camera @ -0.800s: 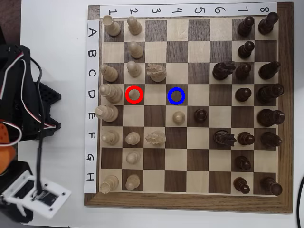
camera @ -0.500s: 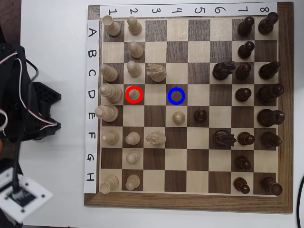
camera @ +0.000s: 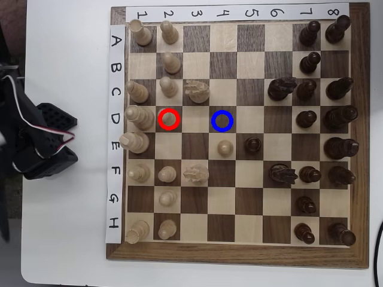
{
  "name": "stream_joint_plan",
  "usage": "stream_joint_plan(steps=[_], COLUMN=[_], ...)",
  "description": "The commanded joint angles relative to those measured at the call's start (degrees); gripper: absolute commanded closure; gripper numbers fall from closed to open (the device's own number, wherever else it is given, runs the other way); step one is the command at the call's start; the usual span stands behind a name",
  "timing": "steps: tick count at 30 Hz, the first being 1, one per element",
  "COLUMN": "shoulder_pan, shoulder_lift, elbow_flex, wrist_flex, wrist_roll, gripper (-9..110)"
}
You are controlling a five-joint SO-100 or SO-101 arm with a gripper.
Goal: Move the piece to destination
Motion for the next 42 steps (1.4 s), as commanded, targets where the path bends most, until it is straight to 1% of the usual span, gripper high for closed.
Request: stream_joint_plan(steps=[1,3,6,9,12,14,16,21,24,32,37,42], shoulder_pan=[-9.4,-14.9,-18.7,-23.4,-30.2,-33.0,-35.1,-41.1,-45.7,-56.5,-60.6,-64.2], shoulder_lift=[-2.6,-3.3,-5.3,-9.5,-14.9,-18.4,-20.8,-23.0,-25.1,-33.7,-37.9,-39.5], elbow_flex=[-6.9,-8.9,-13.8,-20.8,-28.4,-33.0,-35.2,-33.4,-32.7,-31.6,-28.9,-25.1], wrist_flex=[1.2,0.5,1.1,6.5,14.2,18.3,19.4,19.6,19.8,20.1,20.0,18.8], wrist_roll=[2.9,7.0,14.7,20.9,22.8,23.8,23.8,24.1,24.1,25.4,28.2,32.9], gripper=[95,93,94,93,93,93,94,94,92,90,90,87])
